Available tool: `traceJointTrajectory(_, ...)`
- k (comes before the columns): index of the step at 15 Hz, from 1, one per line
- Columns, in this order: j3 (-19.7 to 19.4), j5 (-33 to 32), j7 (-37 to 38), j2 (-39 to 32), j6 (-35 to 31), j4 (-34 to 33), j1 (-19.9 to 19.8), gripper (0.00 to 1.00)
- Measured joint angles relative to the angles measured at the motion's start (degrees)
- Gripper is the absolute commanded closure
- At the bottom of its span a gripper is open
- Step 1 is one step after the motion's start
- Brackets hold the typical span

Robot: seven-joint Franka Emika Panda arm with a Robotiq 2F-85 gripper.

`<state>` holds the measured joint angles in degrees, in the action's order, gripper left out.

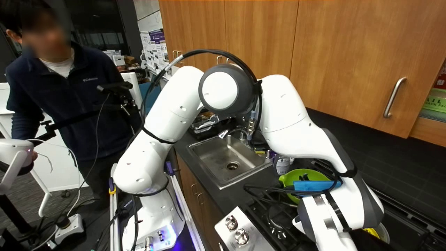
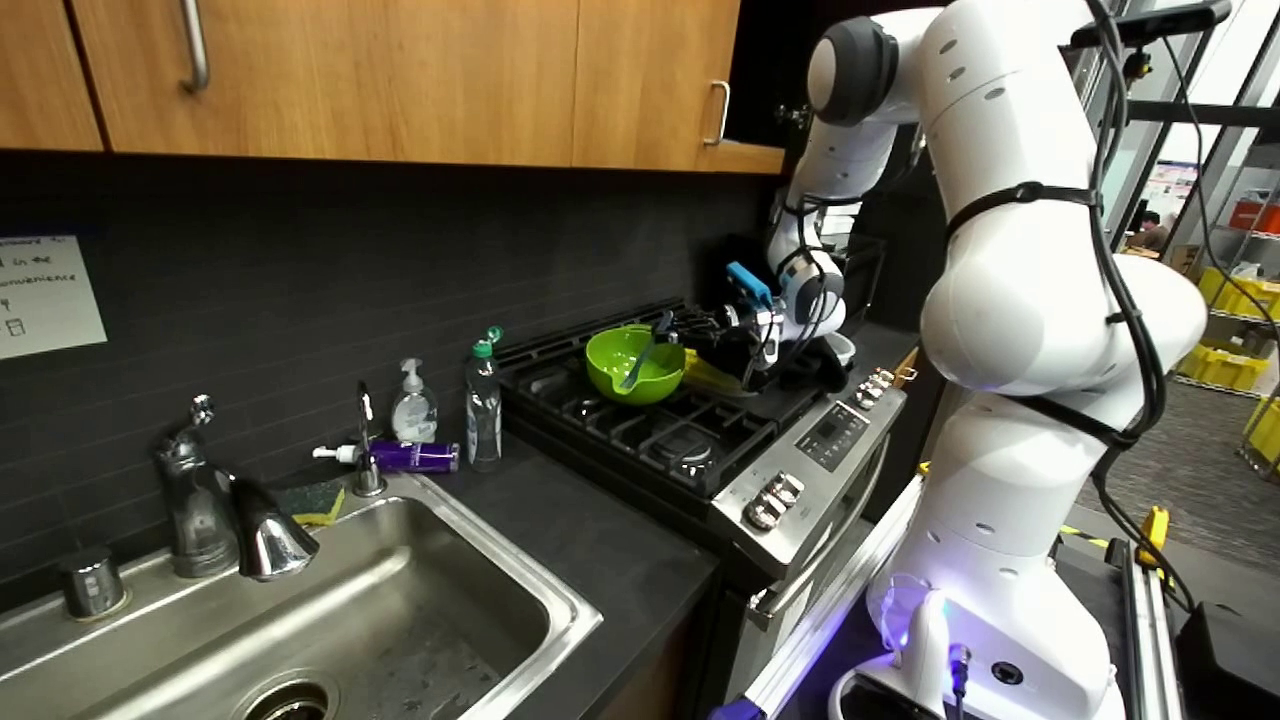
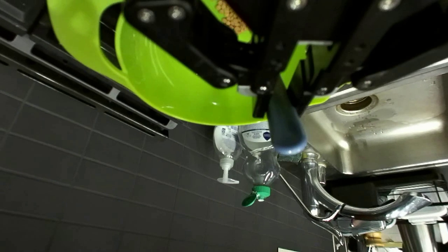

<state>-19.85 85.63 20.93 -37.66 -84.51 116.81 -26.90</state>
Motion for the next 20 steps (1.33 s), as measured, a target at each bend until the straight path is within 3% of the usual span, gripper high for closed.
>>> traceJointTrajectory(20,-1.80,0.01,0.49,-1.86,0.08,-1.37,-2.29,0.95)
